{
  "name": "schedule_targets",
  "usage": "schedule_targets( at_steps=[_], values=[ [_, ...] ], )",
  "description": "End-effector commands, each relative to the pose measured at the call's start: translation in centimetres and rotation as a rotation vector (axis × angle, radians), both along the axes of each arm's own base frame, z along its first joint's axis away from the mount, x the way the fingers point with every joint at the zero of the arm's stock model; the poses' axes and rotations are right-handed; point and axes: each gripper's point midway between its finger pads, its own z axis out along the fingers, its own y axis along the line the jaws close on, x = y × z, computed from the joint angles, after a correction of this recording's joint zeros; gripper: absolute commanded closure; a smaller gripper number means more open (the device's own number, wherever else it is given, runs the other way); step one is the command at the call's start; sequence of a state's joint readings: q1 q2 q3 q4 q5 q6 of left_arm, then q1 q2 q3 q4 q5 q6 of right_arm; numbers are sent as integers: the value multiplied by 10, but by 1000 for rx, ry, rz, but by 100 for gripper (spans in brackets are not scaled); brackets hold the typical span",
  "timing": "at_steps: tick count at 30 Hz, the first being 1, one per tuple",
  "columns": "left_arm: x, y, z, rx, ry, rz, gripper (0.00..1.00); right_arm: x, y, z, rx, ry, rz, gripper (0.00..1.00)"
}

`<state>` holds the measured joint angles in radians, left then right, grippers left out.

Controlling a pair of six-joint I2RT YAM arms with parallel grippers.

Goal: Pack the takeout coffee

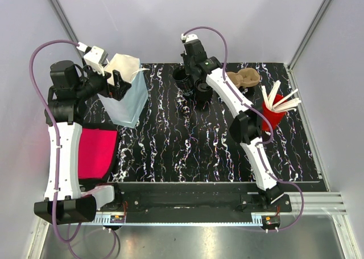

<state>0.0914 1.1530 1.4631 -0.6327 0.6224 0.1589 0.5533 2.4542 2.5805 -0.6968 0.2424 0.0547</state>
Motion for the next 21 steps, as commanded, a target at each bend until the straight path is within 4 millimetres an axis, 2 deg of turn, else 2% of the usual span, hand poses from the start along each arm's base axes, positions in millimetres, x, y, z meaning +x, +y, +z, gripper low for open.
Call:
schedule_targets(
  at_steps=[1, 5, 13, 21],
  values=[
    [0, -3, 15, -8, -68, -23, 1, -3, -8, 71, 78, -115, -16, 100],
    [1, -4, 15, -11, -66, -25, 1, 0, -12, 59, 68, -92, -26, 100],
    [2, -4, 13, -12, -60, -27, 1, 4, -24, 56, 59, -88, -56, 100],
    [3, -4, 13, -14, -59, -29, 1, 5, -32, 44, 57, -54, -65, 100]
  ],
)
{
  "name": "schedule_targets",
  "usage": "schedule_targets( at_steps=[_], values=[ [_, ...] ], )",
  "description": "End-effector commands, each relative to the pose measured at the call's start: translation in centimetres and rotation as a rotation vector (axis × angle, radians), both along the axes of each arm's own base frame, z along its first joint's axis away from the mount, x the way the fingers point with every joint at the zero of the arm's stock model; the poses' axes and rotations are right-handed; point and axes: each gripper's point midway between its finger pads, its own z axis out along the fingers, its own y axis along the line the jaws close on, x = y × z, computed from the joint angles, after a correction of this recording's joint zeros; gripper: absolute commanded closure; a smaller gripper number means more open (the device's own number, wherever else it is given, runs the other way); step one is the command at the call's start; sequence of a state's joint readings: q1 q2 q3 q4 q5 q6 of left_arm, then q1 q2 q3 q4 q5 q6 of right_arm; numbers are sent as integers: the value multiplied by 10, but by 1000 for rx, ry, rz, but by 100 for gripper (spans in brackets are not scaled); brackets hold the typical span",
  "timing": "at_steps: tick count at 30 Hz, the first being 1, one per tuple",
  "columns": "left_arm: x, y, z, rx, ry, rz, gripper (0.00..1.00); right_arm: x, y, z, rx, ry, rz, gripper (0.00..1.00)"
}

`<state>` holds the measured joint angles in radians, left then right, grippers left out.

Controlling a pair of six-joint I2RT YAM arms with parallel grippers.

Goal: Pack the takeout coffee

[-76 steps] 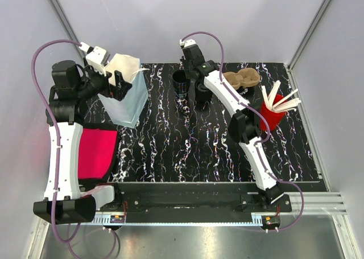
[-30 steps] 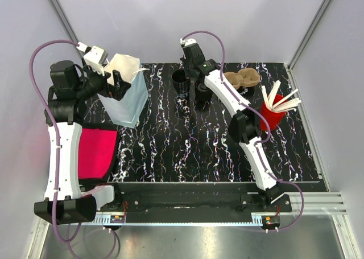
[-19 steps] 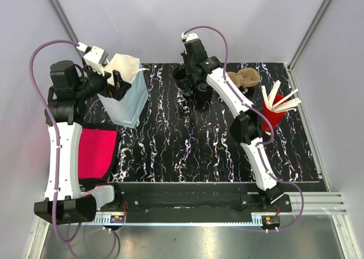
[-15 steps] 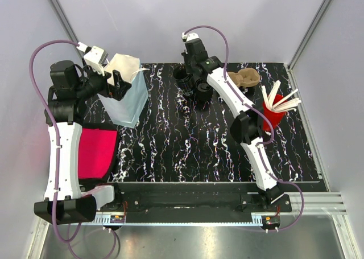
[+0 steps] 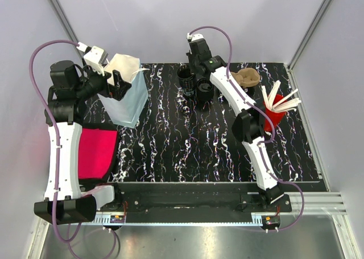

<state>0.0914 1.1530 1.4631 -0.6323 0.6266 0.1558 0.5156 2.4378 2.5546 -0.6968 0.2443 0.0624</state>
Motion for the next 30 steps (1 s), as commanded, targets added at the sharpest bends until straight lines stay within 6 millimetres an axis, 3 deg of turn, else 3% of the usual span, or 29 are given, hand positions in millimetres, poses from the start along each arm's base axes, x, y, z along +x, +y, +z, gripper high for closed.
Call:
schedule_targets(
  at_steps=[1, 22, 30],
  values=[
    [3, -3, 13, -11, -61, -26, 1, -3, -10, 42, 53, -59, -24, 100],
    [3, -2, 12, -10, -61, -21, 1, -6, -8, 21, 61, -1, -10, 95],
    [3, -2, 13, -10, -64, -21, 1, -13, -2, 23, 115, 41, 13, 93]
  ],
)
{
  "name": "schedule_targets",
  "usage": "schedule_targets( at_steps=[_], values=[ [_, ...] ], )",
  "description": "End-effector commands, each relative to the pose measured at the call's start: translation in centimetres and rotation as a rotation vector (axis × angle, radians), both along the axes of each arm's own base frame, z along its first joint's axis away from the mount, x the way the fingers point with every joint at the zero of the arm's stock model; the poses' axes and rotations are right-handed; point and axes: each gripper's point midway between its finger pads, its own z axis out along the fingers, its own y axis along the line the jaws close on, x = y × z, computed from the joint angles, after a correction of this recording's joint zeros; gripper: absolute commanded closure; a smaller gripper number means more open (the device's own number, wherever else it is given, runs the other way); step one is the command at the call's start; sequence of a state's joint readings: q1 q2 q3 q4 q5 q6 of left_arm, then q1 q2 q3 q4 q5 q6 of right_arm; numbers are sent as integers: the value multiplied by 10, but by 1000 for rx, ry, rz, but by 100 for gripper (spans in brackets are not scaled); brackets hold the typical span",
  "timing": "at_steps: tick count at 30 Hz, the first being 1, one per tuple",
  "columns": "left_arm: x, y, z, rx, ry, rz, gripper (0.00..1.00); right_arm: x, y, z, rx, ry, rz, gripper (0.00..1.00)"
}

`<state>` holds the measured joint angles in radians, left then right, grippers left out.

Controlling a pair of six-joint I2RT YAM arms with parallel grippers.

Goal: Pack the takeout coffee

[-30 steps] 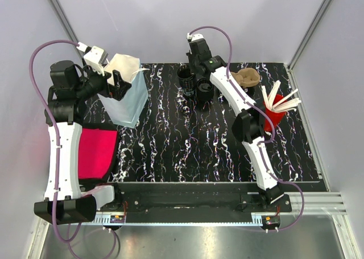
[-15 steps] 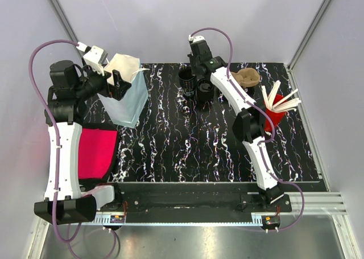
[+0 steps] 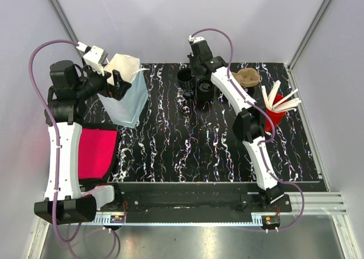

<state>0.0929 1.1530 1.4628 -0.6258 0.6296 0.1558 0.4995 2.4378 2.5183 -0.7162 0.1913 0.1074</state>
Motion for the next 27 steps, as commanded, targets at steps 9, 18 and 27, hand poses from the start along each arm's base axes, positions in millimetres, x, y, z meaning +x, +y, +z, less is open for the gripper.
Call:
schedule_targets(
  at_steps=[9, 18, 27],
  values=[
    [3, -2, 12, -10, -57, -18, 1, -6, -10, 46, 87, -30, -10, 89],
    [3, -3, 11, -15, -53, -22, 1, -6, -9, 45, 78, -25, -2, 75],
    [4, -3, 9, -16, -48, -25, 1, 0, -19, 49, 31, -55, -33, 75]
  ],
)
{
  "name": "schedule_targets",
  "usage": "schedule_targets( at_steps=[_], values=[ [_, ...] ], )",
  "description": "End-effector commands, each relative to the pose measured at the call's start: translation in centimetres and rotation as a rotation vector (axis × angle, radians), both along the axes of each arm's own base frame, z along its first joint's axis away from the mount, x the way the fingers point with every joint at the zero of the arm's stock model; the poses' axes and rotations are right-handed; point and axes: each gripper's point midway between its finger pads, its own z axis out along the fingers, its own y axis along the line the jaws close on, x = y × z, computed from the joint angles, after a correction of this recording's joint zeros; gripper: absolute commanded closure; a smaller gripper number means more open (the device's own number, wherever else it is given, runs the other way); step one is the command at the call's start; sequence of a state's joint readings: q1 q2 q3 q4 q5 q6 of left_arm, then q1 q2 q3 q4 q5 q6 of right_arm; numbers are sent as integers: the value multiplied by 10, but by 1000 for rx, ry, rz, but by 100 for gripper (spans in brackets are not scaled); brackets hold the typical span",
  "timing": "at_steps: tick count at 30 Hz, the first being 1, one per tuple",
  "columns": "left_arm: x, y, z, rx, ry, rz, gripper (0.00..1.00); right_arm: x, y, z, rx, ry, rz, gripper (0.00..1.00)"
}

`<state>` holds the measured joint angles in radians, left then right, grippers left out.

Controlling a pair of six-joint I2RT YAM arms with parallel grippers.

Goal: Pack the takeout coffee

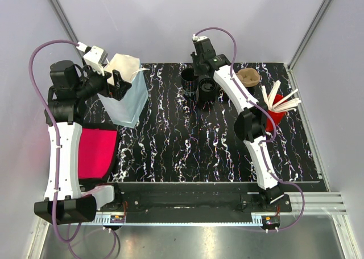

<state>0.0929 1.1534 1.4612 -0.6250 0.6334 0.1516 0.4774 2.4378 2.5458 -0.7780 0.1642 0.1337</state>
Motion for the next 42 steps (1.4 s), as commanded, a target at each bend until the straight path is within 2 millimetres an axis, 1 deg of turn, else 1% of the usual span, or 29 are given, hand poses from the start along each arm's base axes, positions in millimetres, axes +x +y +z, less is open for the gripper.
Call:
schedule_targets(
  at_steps=[1, 3, 9, 22, 24, 27, 31, 39, 42],
  values=[
    [4, -2, 10, -11, -52, -22, 1, 4, -9, 48, -1, -103, -20, 75],
    [4, -3, 11, -13, -53, -23, 1, 5, -11, 50, -13, -112, -25, 75],
    [5, -3, 10, -13, -50, -23, 1, 4, -10, 35, -24, -76, -11, 75],
    [5, -3, 10, -16, -51, -24, 1, 0, -8, 16, -38, -25, 5, 78],
    [5, -3, 10, -14, -50, -26, 1, 0, -8, 16, -33, -23, 7, 78],
    [4, -3, 10, -14, -52, -26, 1, 0, -7, 14, -33, -20, 3, 78],
    [4, -3, 10, -13, -52, -25, 1, 2, -7, 5, -43, -12, -3, 78],
    [5, -3, 9, -13, -50, -25, 1, 4, -5, 1, -38, -5, -3, 78],
    [5, -3, 9, -13, -48, -23, 1, 4, -6, 2, -34, -7, -6, 79]
  ],
)
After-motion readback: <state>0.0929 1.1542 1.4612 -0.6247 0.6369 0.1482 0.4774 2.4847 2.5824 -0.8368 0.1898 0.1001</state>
